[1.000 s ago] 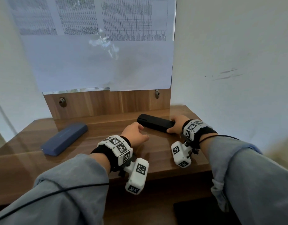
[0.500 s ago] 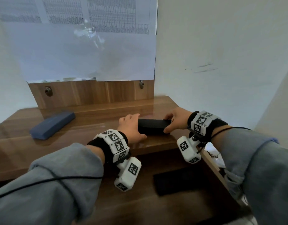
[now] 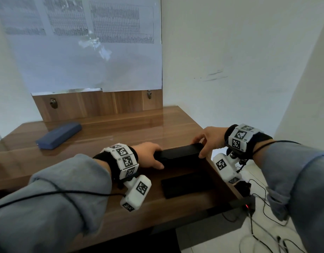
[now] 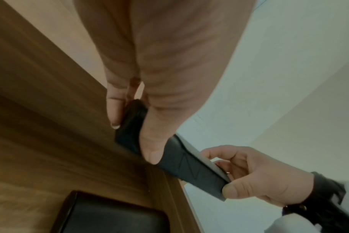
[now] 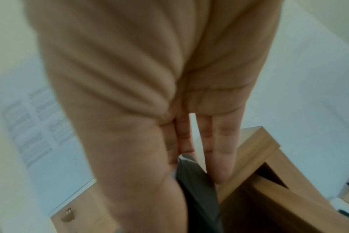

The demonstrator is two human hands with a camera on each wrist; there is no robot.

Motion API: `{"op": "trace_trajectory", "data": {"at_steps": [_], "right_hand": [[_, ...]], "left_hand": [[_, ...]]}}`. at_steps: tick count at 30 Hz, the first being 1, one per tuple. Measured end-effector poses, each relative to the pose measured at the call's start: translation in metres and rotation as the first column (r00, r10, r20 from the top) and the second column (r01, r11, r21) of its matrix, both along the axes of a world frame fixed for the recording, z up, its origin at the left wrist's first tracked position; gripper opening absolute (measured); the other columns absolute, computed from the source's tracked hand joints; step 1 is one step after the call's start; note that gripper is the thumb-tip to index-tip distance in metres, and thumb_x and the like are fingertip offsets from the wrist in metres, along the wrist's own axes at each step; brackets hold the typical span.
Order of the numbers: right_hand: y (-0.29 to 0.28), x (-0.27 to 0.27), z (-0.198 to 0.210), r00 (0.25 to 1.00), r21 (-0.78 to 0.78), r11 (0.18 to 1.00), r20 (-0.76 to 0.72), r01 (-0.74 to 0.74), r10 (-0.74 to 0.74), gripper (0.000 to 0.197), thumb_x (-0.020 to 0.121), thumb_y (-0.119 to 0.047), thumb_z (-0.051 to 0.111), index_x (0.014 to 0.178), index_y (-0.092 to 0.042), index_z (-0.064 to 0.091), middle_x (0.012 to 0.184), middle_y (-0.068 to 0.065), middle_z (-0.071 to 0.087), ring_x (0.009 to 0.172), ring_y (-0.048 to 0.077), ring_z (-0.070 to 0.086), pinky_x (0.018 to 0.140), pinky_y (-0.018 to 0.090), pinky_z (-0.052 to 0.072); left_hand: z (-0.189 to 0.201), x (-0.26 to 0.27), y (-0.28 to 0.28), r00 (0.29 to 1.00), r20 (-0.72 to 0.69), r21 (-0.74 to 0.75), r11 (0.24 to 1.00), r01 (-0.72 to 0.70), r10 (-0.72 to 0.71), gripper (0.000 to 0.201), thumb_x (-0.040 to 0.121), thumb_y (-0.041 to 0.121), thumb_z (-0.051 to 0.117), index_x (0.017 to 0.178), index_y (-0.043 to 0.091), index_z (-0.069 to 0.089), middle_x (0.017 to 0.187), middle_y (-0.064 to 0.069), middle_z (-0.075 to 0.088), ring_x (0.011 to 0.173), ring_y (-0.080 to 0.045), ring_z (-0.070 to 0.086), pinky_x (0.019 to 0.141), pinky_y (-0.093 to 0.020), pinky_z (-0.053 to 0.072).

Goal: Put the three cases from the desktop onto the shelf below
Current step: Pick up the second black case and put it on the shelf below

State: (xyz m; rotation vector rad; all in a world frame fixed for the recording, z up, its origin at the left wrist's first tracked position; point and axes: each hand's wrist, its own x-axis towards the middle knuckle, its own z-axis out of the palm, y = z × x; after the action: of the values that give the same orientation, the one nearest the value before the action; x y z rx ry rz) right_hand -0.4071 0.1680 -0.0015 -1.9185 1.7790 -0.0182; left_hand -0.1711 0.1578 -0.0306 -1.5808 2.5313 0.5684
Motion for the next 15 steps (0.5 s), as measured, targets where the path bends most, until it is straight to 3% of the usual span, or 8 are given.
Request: {"op": "trace_trajectory", "data": {"at_steps": [2,5,10,12,15], "right_hand": [[0.003,0.0,-0.005,1.0,0.015,1.0,-0.015,-0.024,0.025,0.057,0.075,-0.016,0.08,0.128,-0.02,0.06,0.089,-0.006,0.067,0.089,0.019,0.066,0.069,0.021,0.049],[0.004,0.006,-0.013,0.994,-0.024,0.998,-0.088,-0.065,0.062,0.054,0.079,-0.013,0.076,0.13,-0.019,0.059,0.106,0.001,0.067,0.091,0.014,0.058,0.071,0.02,0.047],[-0.008,0.012,-0.031,0.983,-0.01,0.998,-0.173,-0.067,0.064,0.07,0.082,-0.025,0.075,0.143,-0.016,0.043,0.142,0.005,0.052,0.128,0.022,0.051,0.101,0.029,0.042],[-0.011,0.012,-0.036,0.985,-0.016,0.998,-0.164,-0.059,0.056,0.067,0.081,-0.029,0.076,0.14,-0.015,0.047,0.141,0.004,0.054,0.127,0.021,0.052,0.1,0.029,0.043],[-0.018,0.01,-0.042,0.99,-0.073,0.996,-0.138,-0.048,0.038,0.054,0.08,-0.032,0.075,0.128,-0.013,0.06,0.123,0.004,0.065,0.113,0.021,0.061,0.093,0.028,0.046]], "left_hand": [[-0.006,-0.003,0.003,0.999,0.042,0.03,1.0,0.006,-0.008,0.058,0.087,0.034,0.066,0.139,0.013,0.047,0.136,-0.006,0.054,0.123,-0.024,0.052,0.101,-0.034,0.042],[-0.021,-0.007,0.006,0.998,0.055,0.023,1.0,-0.018,0.016,0.057,0.088,0.034,0.065,0.137,0.013,0.046,0.136,-0.007,0.053,0.122,-0.025,0.053,0.1,-0.034,0.043],[-0.051,-0.015,0.0,0.993,0.058,0.007,0.995,-0.1,0.1,0.065,0.088,0.034,0.064,0.142,0.01,0.038,0.141,-0.01,0.042,0.127,-0.029,0.048,0.105,-0.038,0.043],[-0.06,-0.019,0.0,0.991,0.085,-0.008,0.994,-0.107,0.107,0.062,0.089,0.033,0.063,0.141,0.009,0.038,0.141,-0.012,0.04,0.128,-0.032,0.045,0.105,-0.041,0.043],[-0.071,-0.025,-0.002,0.988,0.109,-0.026,0.994,-0.11,0.112,0.058,0.092,0.03,0.06,0.14,0.007,0.038,0.142,-0.014,0.039,0.129,-0.035,0.043,0.105,-0.042,0.043]]}}
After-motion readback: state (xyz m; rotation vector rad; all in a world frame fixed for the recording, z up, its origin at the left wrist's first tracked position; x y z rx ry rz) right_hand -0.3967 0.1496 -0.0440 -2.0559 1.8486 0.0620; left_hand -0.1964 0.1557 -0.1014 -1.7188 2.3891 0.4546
